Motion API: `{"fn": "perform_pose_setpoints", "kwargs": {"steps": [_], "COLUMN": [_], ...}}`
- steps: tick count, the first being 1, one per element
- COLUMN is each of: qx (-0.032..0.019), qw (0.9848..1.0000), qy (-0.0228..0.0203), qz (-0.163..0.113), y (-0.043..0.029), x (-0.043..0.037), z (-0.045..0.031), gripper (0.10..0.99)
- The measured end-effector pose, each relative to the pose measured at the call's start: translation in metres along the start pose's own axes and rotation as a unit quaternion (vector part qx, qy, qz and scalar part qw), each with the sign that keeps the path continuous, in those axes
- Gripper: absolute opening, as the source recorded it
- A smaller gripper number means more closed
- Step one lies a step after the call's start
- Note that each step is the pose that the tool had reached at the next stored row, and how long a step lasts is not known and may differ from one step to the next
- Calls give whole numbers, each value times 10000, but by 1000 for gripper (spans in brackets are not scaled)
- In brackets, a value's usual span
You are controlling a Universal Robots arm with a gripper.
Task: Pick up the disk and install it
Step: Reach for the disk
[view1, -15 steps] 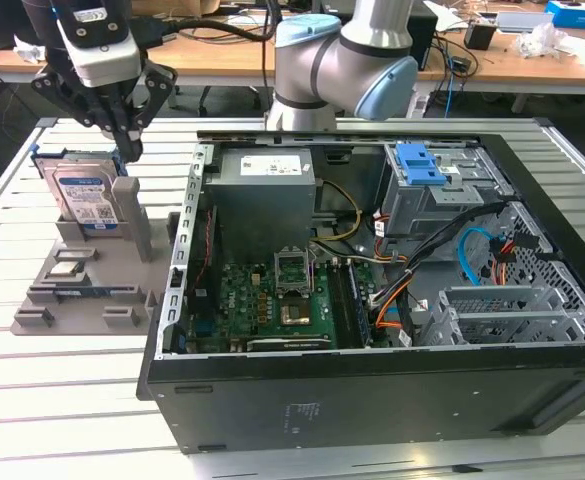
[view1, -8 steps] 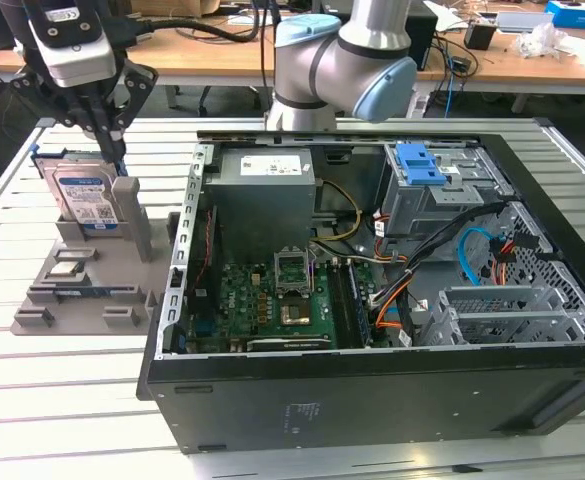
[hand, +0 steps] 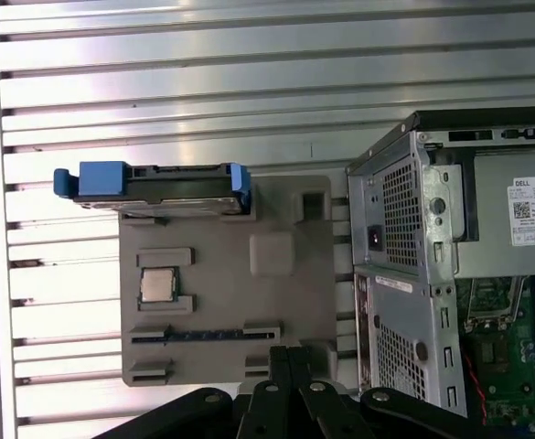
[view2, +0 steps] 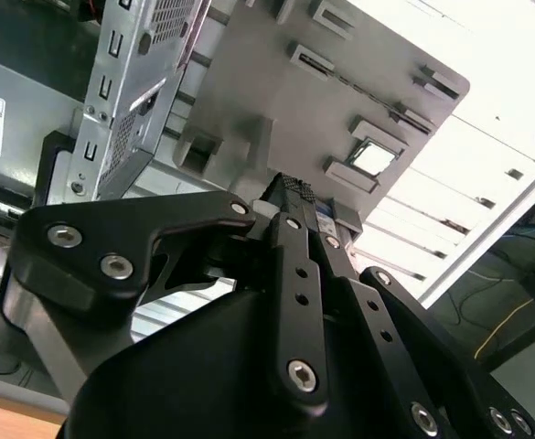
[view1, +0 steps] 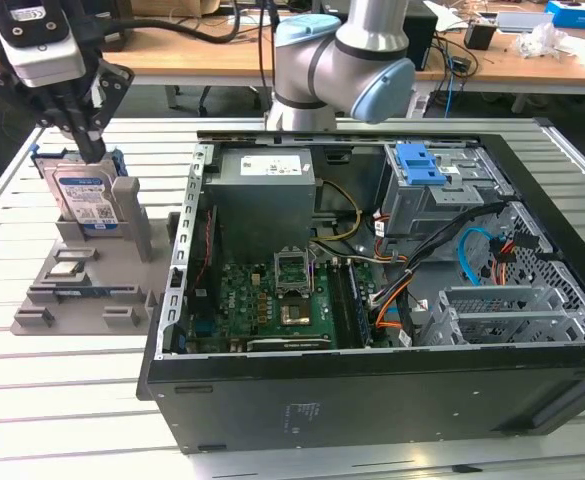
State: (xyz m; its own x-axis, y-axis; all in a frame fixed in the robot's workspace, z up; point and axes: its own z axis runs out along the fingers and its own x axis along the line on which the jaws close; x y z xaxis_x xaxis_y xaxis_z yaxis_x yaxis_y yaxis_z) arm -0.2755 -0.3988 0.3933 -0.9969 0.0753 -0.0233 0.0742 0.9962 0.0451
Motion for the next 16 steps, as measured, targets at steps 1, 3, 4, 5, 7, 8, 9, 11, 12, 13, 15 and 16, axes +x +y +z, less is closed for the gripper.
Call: {"fn": "perform_pose_setpoints", "kwargs": {"steps": [1,3,4,5,7,8,9,11,12,13,15,16], "qx": [0,0,0,0,0,0,0,0,0,0,0,0], "qw": [10000,10000,10000,10000,10000,10000,10000,10000,10000,10000,10000,10000], "qy": [0,0,0,0,0,0,0,0,0,0,0,0], "qz": [0,0,0,0,0,-1,0,0,0,0,0,0], "y": [-1,-5,-6,-9,-11,-15,-16,-20,-23,-24,-27,-29], "x": [15,63,80,115,152,196,220,273,305,322,369,393], "z": [0,-2,-2,-3,-4,-5,-6,-7,-8,-8,-10,-10], "gripper": [106,106,106,106,106,106,106,106,106,106,106,106]}}
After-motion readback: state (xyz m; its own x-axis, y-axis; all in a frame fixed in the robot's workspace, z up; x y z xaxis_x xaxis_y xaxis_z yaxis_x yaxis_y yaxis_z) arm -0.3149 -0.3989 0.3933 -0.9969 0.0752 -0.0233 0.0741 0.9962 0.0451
